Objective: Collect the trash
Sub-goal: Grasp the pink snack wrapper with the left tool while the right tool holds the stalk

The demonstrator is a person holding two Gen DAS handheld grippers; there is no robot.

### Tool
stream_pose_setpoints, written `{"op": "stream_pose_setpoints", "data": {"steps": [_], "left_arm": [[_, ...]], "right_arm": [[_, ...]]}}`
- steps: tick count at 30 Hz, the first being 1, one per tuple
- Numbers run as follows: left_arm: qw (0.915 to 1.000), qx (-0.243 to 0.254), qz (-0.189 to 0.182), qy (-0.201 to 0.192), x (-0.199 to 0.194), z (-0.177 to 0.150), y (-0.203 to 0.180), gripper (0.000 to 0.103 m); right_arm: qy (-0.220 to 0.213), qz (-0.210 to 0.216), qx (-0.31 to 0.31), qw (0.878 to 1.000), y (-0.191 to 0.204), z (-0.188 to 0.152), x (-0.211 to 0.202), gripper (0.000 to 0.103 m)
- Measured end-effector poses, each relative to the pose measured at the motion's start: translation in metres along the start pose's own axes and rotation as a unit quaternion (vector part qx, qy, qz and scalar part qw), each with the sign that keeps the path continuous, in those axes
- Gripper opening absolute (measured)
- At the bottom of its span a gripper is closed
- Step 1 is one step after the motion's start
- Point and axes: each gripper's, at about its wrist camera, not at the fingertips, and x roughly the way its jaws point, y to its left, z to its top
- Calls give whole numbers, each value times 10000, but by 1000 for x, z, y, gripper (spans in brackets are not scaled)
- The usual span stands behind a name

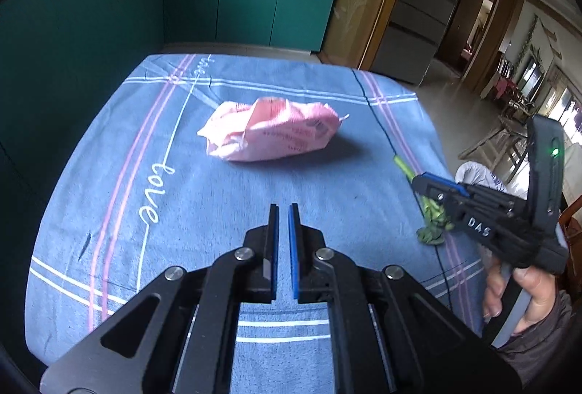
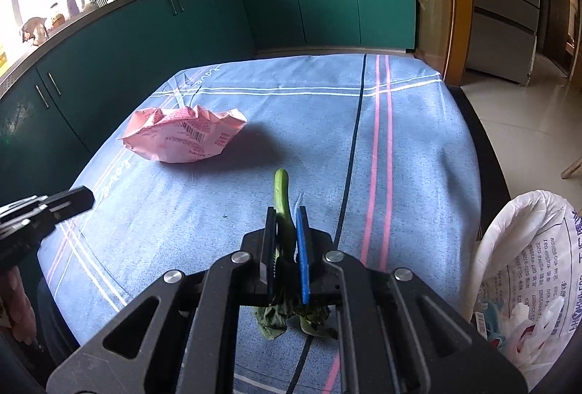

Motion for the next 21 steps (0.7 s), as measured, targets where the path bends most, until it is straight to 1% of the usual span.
{"op": "stream_pose_setpoints", "data": {"steps": [3, 4, 5, 6, 7, 9, 10, 12, 13, 15, 21], "left_arm": [[10000, 43, 64, 31, 3, -2, -1, 7], [9999, 74, 105, 36, 3, -2, -1, 10], [9999, 100, 111, 44, 4, -2, -2, 14], [9998, 122, 127, 52, 5, -3, -3, 22], [9998, 127, 163, 51, 5, -3, -3, 26], [9997, 138, 208, 54, 8, -3, -4, 40], [9996, 141, 232, 55, 8, -3, -4, 44], [9995, 139, 281, 50, 9, -3, -2, 57], [9994, 140, 301, 55, 10, -3, -2, 60], [9993, 125, 343, 57, 11, -3, -1, 71], [9990, 82, 431, 105, 14, -4, 1, 79]], "right_arm": [[13, -7, -4, 10000, 0, 0, 1, 11], [19, -20, -5, 10000, 0, 0, 1, 11], [24, -33, -6, 10000, 0, 0, 2, 11], [31, -43, -7, 10000, 0, 0, 3, 11], [41, -50, -8, 10000, 0, 0, 3, 11], [49, -55, -6, 10000, 1, 0, 5, 11], [53, -61, -11, 10000, 1, 0, 5, 11], [66, -91, -31, 9999, 2, -1, 6, 11], [76, -102, -40, 9999, 2, -1, 7, 11], [92, -105, -50, 9999, 2, -2, 8, 11], [106, -105, -86, 9999, 4, -2, 10, 11]]}}
